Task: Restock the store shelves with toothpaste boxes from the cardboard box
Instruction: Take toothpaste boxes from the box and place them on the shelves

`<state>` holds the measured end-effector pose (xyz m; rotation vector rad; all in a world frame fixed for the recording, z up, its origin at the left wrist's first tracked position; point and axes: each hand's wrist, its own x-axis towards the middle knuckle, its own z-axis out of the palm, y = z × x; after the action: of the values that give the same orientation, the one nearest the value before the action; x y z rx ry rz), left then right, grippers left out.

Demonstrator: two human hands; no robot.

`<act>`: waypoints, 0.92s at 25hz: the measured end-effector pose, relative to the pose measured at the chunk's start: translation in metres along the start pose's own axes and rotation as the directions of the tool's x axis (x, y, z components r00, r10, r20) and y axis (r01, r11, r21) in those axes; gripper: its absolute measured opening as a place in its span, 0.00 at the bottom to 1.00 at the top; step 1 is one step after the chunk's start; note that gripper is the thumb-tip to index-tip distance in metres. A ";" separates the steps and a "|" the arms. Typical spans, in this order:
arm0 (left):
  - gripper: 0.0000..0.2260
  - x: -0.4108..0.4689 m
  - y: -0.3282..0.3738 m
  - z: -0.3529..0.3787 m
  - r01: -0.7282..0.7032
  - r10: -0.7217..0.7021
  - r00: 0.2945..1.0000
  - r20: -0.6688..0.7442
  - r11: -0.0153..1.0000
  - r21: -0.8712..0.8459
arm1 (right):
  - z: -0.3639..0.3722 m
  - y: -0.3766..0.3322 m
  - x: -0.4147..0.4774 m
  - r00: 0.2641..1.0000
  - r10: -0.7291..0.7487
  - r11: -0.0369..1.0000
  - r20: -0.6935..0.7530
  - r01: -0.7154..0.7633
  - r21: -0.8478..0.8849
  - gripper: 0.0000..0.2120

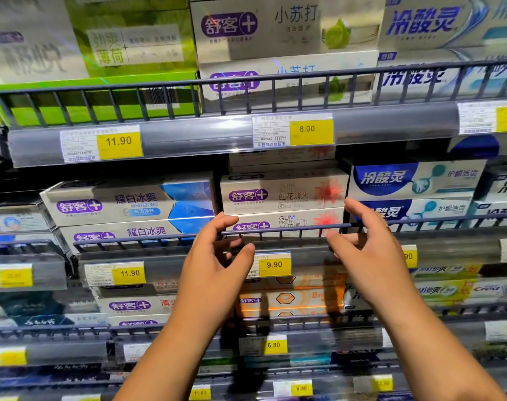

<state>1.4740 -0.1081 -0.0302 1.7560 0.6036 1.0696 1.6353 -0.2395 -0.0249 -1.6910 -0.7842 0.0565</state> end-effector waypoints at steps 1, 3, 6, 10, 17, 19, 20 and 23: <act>0.18 0.000 0.000 0.000 -0.010 0.010 1.000 0.007 1.000 0.005 | 0.001 0.000 -0.001 1.000 0.007 1.000 0.002 -0.007 0.006 0.26; 0.17 -0.002 0.000 0.001 -0.027 0.027 1.000 0.016 1.000 0.015 | 0.002 0.000 -0.001 1.000 0.013 0.999 -0.007 -0.013 0.039 0.26; 0.16 -0.004 0.000 0.002 -0.020 0.020 1.000 0.012 1.000 -0.008 | 0.002 -0.001 -0.001 0.999 0.005 0.993 -0.040 0.000 0.121 0.26; 0.16 -0.004 0.000 0.001 -0.020 0.020 1.000 -0.008 1.000 -0.011 | 0.003 -0.002 -0.003 0.999 0.027 0.969 -0.021 -0.021 0.245 0.25; 0.17 -0.006 -0.001 0.002 -0.037 0.036 0.999 0.013 0.995 0.091 | 0.003 0.000 -0.005 1.000 0.011 0.981 -0.003 -0.010 0.196 0.23; 0.17 -0.008 0.001 0.002 -0.015 0.014 1.000 0.014 0.999 0.049 | 0.002 0.001 -0.005 1.000 0.004 0.985 0.014 -0.006 0.174 0.24; 0.17 -0.010 0.001 0.003 -0.006 0.006 1.000 0.005 0.999 0.032 | 0.001 0.003 -0.005 1.000 0.003 0.986 0.024 -0.007 0.168 0.24; 0.17 -0.014 -0.002 0.003 0.020 -0.022 0.998 -0.057 0.999 -0.026 | -0.007 0.007 -0.006 0.998 0.026 0.985 0.051 -0.034 0.171 0.24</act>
<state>1.4696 -0.1191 -0.0379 1.6980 0.6398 1.1118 1.6371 -0.2488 -0.0311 -1.5420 -0.7680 0.1821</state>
